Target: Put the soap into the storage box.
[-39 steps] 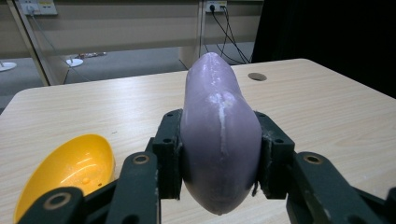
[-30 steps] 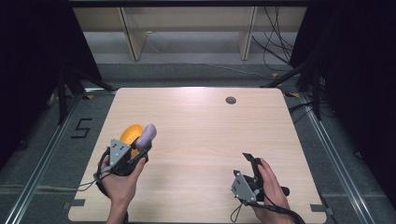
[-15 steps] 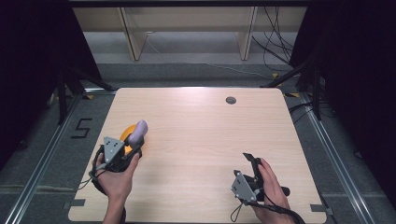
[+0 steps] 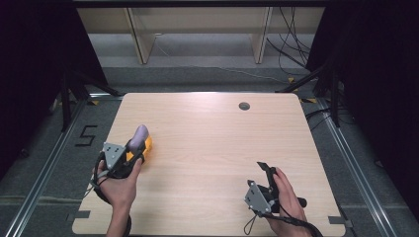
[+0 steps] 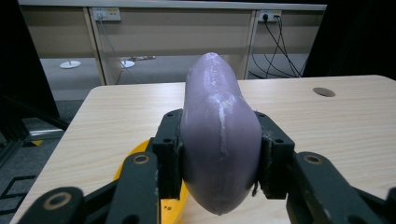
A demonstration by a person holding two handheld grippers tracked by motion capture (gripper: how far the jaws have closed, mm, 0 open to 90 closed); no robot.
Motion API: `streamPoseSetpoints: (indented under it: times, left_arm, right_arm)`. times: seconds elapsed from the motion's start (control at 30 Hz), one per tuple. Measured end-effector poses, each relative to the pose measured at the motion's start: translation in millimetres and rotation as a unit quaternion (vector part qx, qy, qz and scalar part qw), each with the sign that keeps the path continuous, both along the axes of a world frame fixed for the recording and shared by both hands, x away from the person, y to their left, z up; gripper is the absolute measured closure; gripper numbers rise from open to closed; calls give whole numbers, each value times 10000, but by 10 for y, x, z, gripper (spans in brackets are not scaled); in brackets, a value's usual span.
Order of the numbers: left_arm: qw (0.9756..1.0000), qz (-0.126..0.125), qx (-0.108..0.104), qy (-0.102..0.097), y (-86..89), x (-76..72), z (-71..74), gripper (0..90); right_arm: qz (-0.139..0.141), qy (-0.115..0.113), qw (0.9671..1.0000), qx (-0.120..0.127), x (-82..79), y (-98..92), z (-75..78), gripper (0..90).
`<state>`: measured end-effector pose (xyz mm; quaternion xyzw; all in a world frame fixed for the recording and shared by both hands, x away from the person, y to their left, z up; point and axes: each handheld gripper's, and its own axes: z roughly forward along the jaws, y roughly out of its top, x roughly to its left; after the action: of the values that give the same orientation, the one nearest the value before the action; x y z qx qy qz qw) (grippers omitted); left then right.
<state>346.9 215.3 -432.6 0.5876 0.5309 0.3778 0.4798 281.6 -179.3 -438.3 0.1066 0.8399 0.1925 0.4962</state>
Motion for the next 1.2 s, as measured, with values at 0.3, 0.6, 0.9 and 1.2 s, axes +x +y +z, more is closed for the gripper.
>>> streamPoseSetpoints:
  times: [0.3,0.6,0.9,1.2]
  left_arm:
    - [9998,175,-25,106,97,86,-89,587]
    - [9995,286,34,119,148,226,-131,587]
    - [9993,338,35,149,177,357,-198,587]
    - [9988,414,101,232,201,473,-283,587]
  right_arm:
    - [-4,1,10000,-2,0,-1,-1,319]
    - [-4,0,10000,-2,1,-1,-2,319]
    - [-55,37,9999,76,-6,-1,-12,319]
    - [-43,114,9999,63,-7,-2,-9,319]
